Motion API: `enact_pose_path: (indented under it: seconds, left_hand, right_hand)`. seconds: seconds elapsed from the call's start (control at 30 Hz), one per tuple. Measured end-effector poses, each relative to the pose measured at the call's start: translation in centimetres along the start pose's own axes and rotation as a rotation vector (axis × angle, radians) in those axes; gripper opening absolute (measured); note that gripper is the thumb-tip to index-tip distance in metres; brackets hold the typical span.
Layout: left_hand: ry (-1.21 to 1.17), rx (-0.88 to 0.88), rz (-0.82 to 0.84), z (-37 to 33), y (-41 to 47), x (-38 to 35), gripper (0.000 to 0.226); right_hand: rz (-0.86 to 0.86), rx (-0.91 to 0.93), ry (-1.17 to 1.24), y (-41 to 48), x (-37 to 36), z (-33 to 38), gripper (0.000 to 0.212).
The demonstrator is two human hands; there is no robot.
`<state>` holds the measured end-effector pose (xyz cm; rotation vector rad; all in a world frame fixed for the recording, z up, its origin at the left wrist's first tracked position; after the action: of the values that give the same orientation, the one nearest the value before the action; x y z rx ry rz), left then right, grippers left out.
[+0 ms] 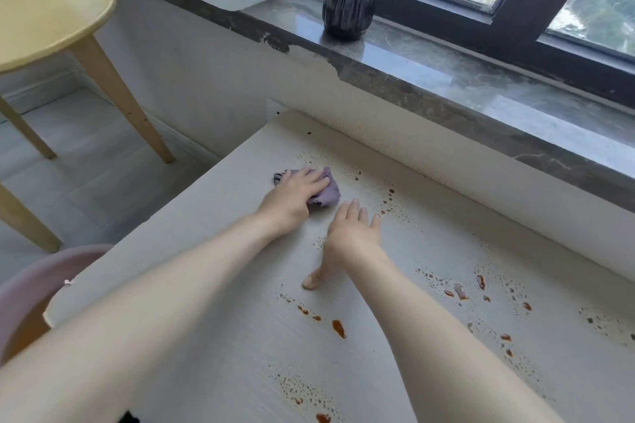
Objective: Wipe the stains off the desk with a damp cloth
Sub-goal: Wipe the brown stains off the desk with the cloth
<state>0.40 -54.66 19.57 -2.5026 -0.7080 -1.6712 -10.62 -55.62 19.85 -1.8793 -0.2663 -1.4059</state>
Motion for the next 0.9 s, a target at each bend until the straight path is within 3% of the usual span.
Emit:
enact_pose_path:
  seconds: [0.13,0.23,0.37,0.53,0.7,0.77,0.9]
  left_hand:
    - [-0.094,-0.129,0.176,0.8,0.4,0.6,0.069]
    - [-0.008,0.003,0.078,2.1,2.5,1.5,0.069]
    - [0.032,0.119,-0.053,0.0,2.8,1.3,0.075]
    - [0.005,-0.022,0.125,1.6,2.4,1.7,0.055]
    - [-0.016,0.174,-0.158,2.0,4.0,1.8,0.035]
    - [-0.041,0.134,-0.149,0.5,3.8,0.9,0.036]
    - [-0.01,-0.059,0.027,0.8,3.1,1.3,0.05]
  right_hand:
    - [0.011,0.004,0.041,0.0,-0.2,-0.1,0.144]
    - [0.032,-0.005,0.073,-0.3,-0.5,-0.2,0.137]
    - [-0.005,-0.042,0.064,0.6,0.0,0.2,0.109]
    - [-0.004,-0.038,0.024,0.5,0.4,0.3,0.096]
    - [-0.002,-0.043,0.039,0.4,0.3,0.3,0.098]
    - [-0.008,-0.039,0.054,0.5,0.3,0.3,0.094]
    - [-0.017,-0.035,0.086,0.5,-0.1,-0.2,0.101]
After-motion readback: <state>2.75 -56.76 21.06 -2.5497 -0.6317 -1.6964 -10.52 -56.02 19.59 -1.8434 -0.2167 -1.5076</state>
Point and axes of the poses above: each hand's wrist, its own y-axis towards the middle knuckle, its own x-axis out of the back of the hand, z = x × y, the point moved 8 cm from there along y, towards the middle knuckle, and after that the axes turned 11 degrees about -z, right-handed, at the moved point
